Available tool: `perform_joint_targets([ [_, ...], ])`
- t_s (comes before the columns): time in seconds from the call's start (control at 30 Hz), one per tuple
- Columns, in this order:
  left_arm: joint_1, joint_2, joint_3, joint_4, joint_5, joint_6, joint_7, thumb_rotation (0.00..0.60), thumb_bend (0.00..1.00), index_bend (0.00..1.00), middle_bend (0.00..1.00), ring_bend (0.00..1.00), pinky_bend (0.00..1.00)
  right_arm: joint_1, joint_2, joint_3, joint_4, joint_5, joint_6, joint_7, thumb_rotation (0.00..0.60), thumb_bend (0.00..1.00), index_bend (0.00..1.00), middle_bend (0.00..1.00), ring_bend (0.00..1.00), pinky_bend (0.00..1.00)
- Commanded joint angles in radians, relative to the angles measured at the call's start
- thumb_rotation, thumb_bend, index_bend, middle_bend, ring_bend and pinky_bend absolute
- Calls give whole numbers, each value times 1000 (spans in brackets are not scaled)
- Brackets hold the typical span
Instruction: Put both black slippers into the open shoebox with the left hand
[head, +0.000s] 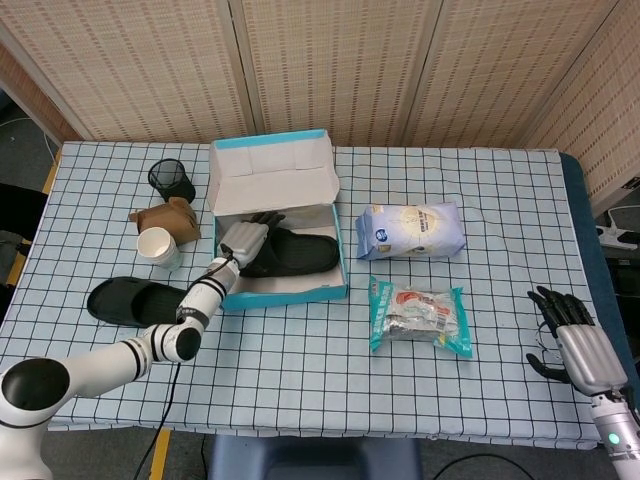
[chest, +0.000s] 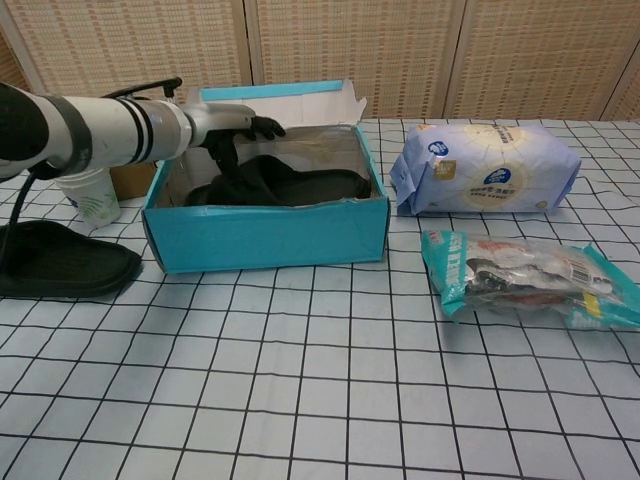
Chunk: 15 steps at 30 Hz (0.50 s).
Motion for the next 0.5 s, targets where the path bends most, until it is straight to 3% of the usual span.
perform_joint_targets([
  [0.03,53,56,-48,-87,133,65,-105,600,368,0,0,0,143,-2,1,-1,-2,-4,5,-1,600,176,0,0,0,0],
  [0.23,166,186,-82,-282,338,194,-279,600,366,0,0,0,77,-15,6,-5,-7,-36,46,7,600,176,0,0,0,0],
  [0.37,278,324,-24,-482,420,254,-320,600,364,0,0,0,76,-30,6,-9,-12,-73,94,10,600,176,0,0,0,0],
  [0.5,391,409,74,-610,464,348,-251,600,351,0,0,0,74,-53,-6,-11,-7,-151,190,33,600,177,0,0,0,0],
])
